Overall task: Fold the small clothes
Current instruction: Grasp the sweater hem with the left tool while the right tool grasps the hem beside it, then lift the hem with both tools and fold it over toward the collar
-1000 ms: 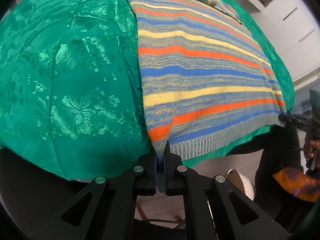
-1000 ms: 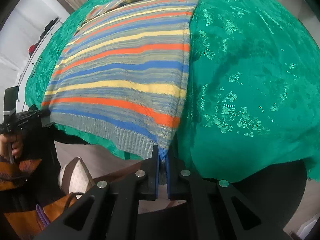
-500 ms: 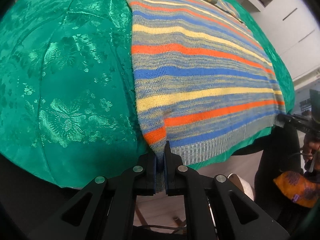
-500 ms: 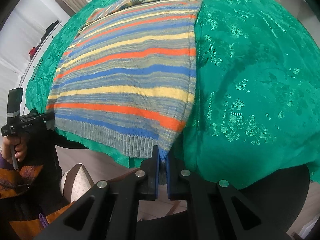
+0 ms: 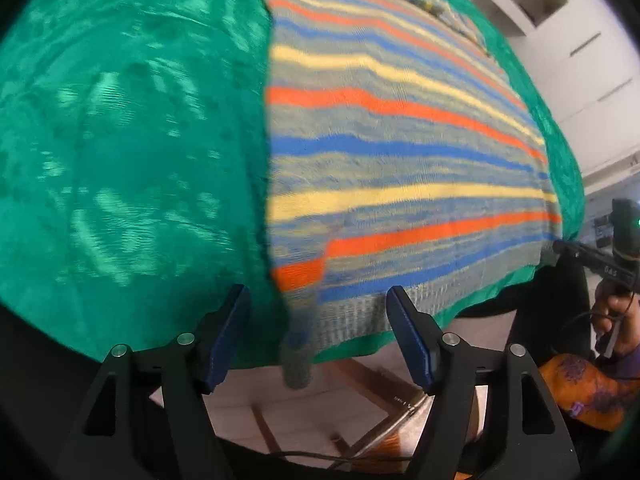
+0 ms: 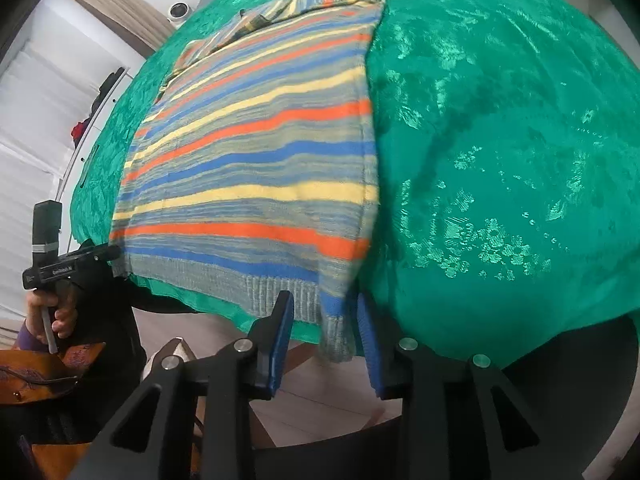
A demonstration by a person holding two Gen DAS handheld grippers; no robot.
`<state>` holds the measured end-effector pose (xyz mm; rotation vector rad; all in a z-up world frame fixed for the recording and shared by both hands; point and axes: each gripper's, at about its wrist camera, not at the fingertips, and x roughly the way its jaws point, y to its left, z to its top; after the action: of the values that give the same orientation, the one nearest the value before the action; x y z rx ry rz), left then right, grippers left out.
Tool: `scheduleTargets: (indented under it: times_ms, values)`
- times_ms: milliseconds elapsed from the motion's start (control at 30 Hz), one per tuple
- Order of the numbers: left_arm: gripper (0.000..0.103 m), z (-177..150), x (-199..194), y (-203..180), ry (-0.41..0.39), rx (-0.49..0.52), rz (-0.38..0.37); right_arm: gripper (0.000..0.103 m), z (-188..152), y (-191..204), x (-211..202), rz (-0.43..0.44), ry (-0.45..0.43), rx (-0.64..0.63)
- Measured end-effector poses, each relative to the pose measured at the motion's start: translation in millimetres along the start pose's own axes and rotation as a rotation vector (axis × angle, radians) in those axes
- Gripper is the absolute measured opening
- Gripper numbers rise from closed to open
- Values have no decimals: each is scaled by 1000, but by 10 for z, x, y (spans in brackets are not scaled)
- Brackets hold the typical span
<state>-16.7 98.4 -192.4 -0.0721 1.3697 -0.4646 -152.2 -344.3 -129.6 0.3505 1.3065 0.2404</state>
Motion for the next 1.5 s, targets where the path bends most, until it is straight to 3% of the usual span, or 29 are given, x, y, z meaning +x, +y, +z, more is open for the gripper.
scheduleTargets:
  times_ms: [33, 67, 100, 133, 167, 300, 433, 533, 700, 867, 1033, 1133, 1233, 1367, 1500]
  values:
    - [71, 10, 42, -36, 10, 6, 9, 33, 7, 7, 32, 8, 7, 0]
    - [57, 14, 76, -76, 17, 15, 15, 33, 12, 19, 86, 18, 24, -1]
    - [13, 15, 108, -107, 32, 27, 8, 30, 13, 41, 145, 19, 43, -11]
    - [5, 13, 131, -117, 54, 32, 0, 18, 13, 70, 178, 6, 53, -25]
    - [4, 0, 127, -107, 60, 22, -10, 6, 7, 101, 194, -18, 58, -39]
    - [2, -119, -60, -35, 40, 25, -6, 5, -62, 105, -16, -82, 37, -36]
    - [2, -148, -81, 14, 68, 19, -15, 5, -128, 81, -133, -78, 46, -31]
    - [2, -36, -158, 42, 60, -6, -51, 5, -11, 69, -166, -47, 25, -6]
    - [2, 341, -623, 123, -35, -66, -193, 5, 389, 31, -467, 95, -74, 40]
    - [2, 1161, -873, 249, -146, -133, -303, 5, 1101, -29, -713, 152, -188, 32]
    - [2, 2310, -752, 389, -243, -151, -248, 5, 2087, -178, -607, 111, -288, 11]
    - [2, 2874, -511, 553, -246, -222, -264, 5, 2741, -321, -356, 97, -301, 33]
    - [2, 3326, -276, 659, -237, -268, -250, 5, 3177, -433, -131, 98, -284, 57]
    - [2, 3677, 36, 767, -217, -308, -220, 5, 3801, -581, 256, 101, -247, 85]
    - [6, 3880, 282, 883, -220, -353, -197, 9, 4132, -748, 611, 137, -236, 152]
